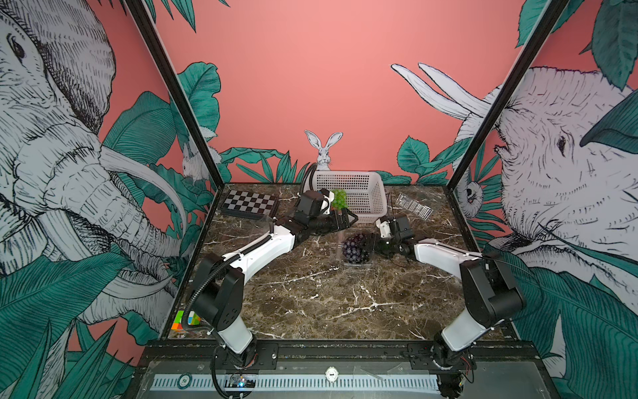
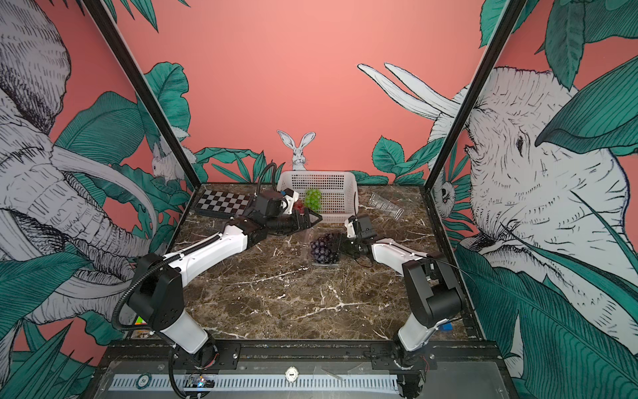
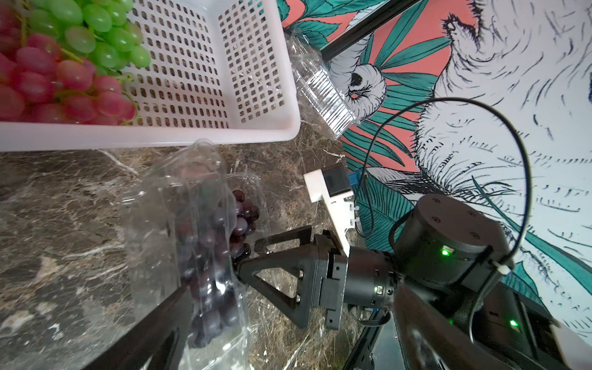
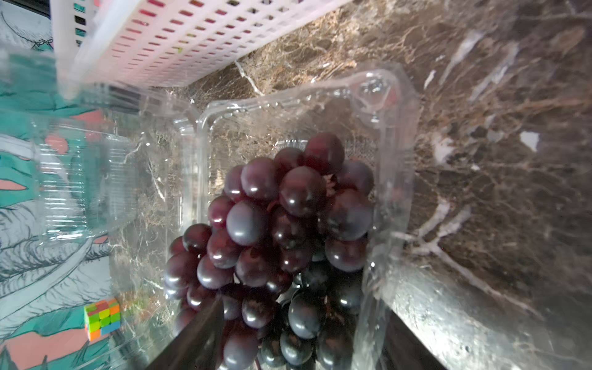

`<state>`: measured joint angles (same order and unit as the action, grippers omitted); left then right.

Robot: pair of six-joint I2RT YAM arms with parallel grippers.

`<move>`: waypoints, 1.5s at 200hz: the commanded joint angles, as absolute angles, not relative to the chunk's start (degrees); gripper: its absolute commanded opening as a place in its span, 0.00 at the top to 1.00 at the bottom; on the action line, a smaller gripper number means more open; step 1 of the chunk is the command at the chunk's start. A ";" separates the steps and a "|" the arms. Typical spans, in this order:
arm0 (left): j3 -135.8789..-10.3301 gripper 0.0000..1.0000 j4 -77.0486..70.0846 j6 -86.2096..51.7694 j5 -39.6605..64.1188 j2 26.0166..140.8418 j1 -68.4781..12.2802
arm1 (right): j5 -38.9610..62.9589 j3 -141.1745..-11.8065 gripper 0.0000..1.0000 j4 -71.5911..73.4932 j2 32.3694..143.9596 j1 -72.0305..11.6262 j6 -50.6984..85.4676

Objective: Pack grapes into containers
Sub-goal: Close the packing box at the center of the board.

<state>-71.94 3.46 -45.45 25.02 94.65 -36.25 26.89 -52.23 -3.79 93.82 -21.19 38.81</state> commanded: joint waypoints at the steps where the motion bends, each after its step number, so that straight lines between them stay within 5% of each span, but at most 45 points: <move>1: -73.94 0.00 2.87 -46.23 25.66 96.39 -37.63 | 28.45 -51.29 0.29 -2.16 92.20 -20.45 38.54; 300: -74.47 0.01 -6.50 -51.80 25.75 109.83 -43.49 | 39.28 -43.09 0.43 11.33 89.01 -10.55 44.21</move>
